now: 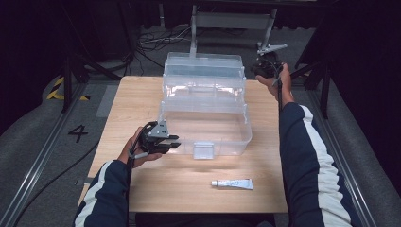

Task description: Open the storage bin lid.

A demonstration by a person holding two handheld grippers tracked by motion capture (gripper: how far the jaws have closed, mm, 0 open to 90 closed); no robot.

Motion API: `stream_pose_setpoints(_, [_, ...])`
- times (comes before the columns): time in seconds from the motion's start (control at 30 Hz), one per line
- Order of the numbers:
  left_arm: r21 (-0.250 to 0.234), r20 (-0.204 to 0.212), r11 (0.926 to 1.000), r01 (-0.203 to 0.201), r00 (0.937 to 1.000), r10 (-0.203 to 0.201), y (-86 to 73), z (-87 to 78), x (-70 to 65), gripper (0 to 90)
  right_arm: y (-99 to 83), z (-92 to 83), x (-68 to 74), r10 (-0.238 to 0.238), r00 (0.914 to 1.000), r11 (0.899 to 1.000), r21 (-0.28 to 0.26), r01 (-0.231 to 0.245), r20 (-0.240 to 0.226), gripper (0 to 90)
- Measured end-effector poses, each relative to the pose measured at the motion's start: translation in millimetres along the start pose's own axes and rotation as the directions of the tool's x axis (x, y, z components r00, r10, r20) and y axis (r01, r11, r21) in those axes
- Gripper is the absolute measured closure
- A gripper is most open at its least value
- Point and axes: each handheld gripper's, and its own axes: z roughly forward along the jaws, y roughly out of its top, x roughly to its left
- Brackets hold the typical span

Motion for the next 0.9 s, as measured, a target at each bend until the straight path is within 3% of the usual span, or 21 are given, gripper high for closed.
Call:
stream_pose_setpoints(0.23, [0.004, -0.005, 1.0, -0.003, 1.0, 0.003, 0.2, -0.1, -0.2, 70.9, -13.6, -25.8, 9.0, -0.039, 0.9987, 0.999, -0.025, 0.038, -0.032, 72.9])
stream_pose_setpoints(0.43, [0.017, -0.014, 0.9998, -0.009, 0.9999, 0.009, 1.3, 0.4, -1.3, 71.1, -21.2, -43.1, 12.8, -0.043, 0.9977, 0.998, -0.041, 0.04, -0.052, 71.8])
stream_pose_setpoints(0.9, [0.018, -0.017, 0.9998, -0.001, 0.9998, 0.002, 1.7, 0.8, -2.0, 70.8, -41.8, -95.0, 28.3, -0.119, 0.9853, 0.991, -0.075, 0.111, -0.122, 67.1])
